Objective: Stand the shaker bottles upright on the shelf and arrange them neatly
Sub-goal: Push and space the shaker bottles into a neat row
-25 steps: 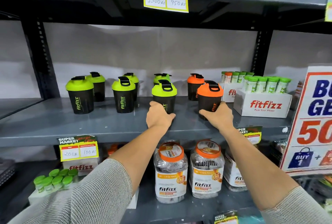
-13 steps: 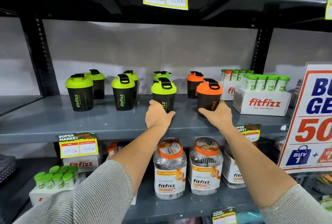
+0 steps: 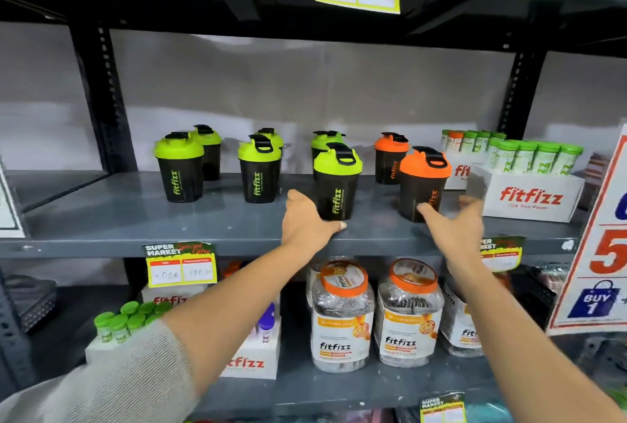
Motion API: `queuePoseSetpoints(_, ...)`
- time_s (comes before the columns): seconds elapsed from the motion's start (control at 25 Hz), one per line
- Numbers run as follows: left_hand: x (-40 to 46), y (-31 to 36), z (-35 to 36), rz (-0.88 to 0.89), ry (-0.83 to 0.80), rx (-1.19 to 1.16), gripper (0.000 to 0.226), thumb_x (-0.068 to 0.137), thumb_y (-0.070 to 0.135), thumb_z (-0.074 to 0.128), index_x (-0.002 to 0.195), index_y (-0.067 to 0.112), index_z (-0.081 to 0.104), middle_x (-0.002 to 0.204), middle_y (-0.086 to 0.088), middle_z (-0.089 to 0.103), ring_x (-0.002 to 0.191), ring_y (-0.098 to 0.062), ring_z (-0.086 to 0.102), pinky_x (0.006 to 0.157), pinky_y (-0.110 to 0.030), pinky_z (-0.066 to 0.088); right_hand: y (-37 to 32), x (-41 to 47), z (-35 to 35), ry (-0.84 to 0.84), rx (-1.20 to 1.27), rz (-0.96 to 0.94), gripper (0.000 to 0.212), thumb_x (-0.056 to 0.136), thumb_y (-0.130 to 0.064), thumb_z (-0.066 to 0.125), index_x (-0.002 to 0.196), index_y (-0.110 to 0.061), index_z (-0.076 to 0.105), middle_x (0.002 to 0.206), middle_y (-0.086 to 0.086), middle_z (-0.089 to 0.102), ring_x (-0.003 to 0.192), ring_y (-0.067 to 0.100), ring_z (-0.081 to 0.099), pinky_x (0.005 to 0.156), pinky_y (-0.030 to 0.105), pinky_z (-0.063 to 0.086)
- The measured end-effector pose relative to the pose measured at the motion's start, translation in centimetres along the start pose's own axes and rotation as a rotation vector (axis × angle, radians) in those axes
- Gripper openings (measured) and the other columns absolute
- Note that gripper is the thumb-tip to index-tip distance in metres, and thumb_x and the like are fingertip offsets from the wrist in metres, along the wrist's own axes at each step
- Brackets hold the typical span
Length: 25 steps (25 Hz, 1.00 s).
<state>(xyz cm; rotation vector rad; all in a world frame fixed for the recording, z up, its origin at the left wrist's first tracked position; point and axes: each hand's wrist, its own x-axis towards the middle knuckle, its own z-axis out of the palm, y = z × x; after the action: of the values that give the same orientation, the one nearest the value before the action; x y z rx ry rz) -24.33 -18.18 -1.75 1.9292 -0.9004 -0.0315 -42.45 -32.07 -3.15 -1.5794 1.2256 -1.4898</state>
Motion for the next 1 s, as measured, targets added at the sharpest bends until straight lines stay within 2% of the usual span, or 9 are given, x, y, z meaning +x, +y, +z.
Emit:
queuePoseSetpoints(0.12, 0.1, -3.5, -4.3, 0.093, 0.098, -0.044, 0.078, 0.077, 0.024, 0.080, 0.136, 0.004, 0.034, 0.135, -0.013, 0.050, 0.123, -0.028, 0.052, 0.099, -0.032, 0.042, -1.1, -7.1, 2.7, 0.173, 0.242, -0.351, 0.039, 0.075, -0.014, 0.068, 0.112, -0.009, 0.055, 0.117, 0.009, 0.053, 0.110, 0.020, 0.052, 0.098, 0.043, 0.045)
queuePoseSetpoints(0.24, 2.4, -6.8, -9.4, 0.118, 0.290, -0.055, 0.074, 0.077, 0.017, 0.079, 0.137, 0.003, 0.037, 0.131, -0.012, 0.052, 0.118, -0.026, 0.055, 0.096, -0.028, 0.041, -4.6, -13.4, 8.0, -0.020, 0.336, -0.632, 0.018, 0.075, 0.004, 0.063, 0.091, -0.004, 0.063, 0.117, 0.012, 0.053, 0.117, 0.010, 0.051, 0.101, 0.024, 0.037)
queuePoseSetpoints(0.32, 4.6, -8.5, -12.2, 0.043, 0.361, 0.019, 0.083, 0.074, 0.017, 0.081, 0.140, -0.001, 0.034, 0.137, -0.016, 0.044, 0.123, -0.032, 0.050, 0.102, -0.034, 0.039, -7.5, -15.7, 11.8, -0.178, 0.325, -0.752, 0.015, 0.075, 0.005, 0.064, 0.088, -0.003, 0.064, 0.111, 0.010, 0.054, 0.113, 0.010, 0.053, 0.097, 0.016, 0.035)
queuePoseSetpoints(0.4, 6.9, -10.5, -14.4, -0.100, 0.336, 0.125, 0.092, 0.070, 0.023, 0.085, 0.140, -0.004, 0.031, 0.140, -0.021, 0.037, 0.127, -0.039, 0.044, 0.106, -0.042, 0.037, -10.0, -16.3, 16.1, -0.333, 0.249, -0.666, 0.022, 0.077, -0.003, 0.068, 0.099, -0.004, 0.063, 0.109, 0.007, 0.051, 0.107, 0.019, 0.056, 0.090, 0.014, 0.036)
queuePoseSetpoints(0.48, 8.7, -12.5, -15.5, -0.231, 0.269, 0.155, 0.100, 0.066, 0.030, 0.088, 0.139, -0.007, 0.030, 0.141, -0.023, 0.035, 0.130, -0.039, 0.041, 0.108, -0.043, 0.038, -11.8, -15.8, 19.9, -0.432, 0.137, -0.362, 0.042, 0.078, -0.014, 0.073, 0.115, -0.005, 0.057, 0.112, 0.007, 0.047, 0.105, 0.025, 0.056, 0.086, 0.020, 0.039)
queuePoseSetpoints(0.56, 10.0, -13.9, -15.7, -0.271, 0.219, 0.165, 0.113, 0.062, 0.036, 0.090, 0.142, -0.010, 0.024, 0.145, -0.025, 0.032, 0.135, -0.037, 0.036, 0.110, -0.043, 0.037, -12.7, -14.5, 22.7, -0.425, 0.050, -0.078, 0.061, 0.074, -0.022, 0.078, 0.124, -0.002, 0.048, 0.121, 0.012, 0.048, 0.112, 0.031, 0.054, 0.091, 0.031, 0.042)
queuePoseSetpoints(0.64, 11.3, -14.5, -15.6, -0.268, 0.207, 0.125, 0.122, 0.060, 0.037, 0.091, 0.145, -0.011, 0.018, 0.149, -0.025, 0.027, 0.139, -0.035, 0.030, 0.113, -0.041, 0.034, -13.0, -13.1, 24.6, -0.396, 0.025, 0.075, 0.080, 0.069, -0.028, 0.085, 0.129, 0.002, 0.040, 0.130, 0.019, 0.048, 0.120, 0.035, 0.052, 0.096, 0.037, 0.045)
queuePoseSetpoints(0.8, 13.6, -14.7, -15.3, -0.313, 0.292, 0.017, 0.106, 0.059, 0.027, 0.092, 0.138, -0.007, 0.031, 0.139, -0.022, 0.043, 0.130, -0.037, 0.044, 0.104, -0.043, 0.044, -12.8, -11.7, 27.0, -0.389, -0.028, 0.117, 0.097, 0.064, -0.034, 0.090, 0.135, 0.002, 0.034, 0.137, 0.021, 0.047, 0.126, 0.036, 0.050, 0.099, 0.039, 0.045)
queuePoseSetpoints(1.0, 14.5, -14.9, -15.0, -0.328, 0.332, -0.002, 0.078, 0.071, 0.009, 0.083, 0.131, -0.004, 0.034, 0.135, -0.024, 0.048, 0.122, -0.044, 0.051, 0.097, -0.049, 0.048, -12.8, -11.4, 27.5, -0.374, -0.121, 0.014, 0.083, 0.072, -0.029, 0.085, 0.133, 0.000, 0.036, 0.136, 0.018, 0.050, 0.125, 0.036, 0.051, 0.095, 0.038, 0.046)
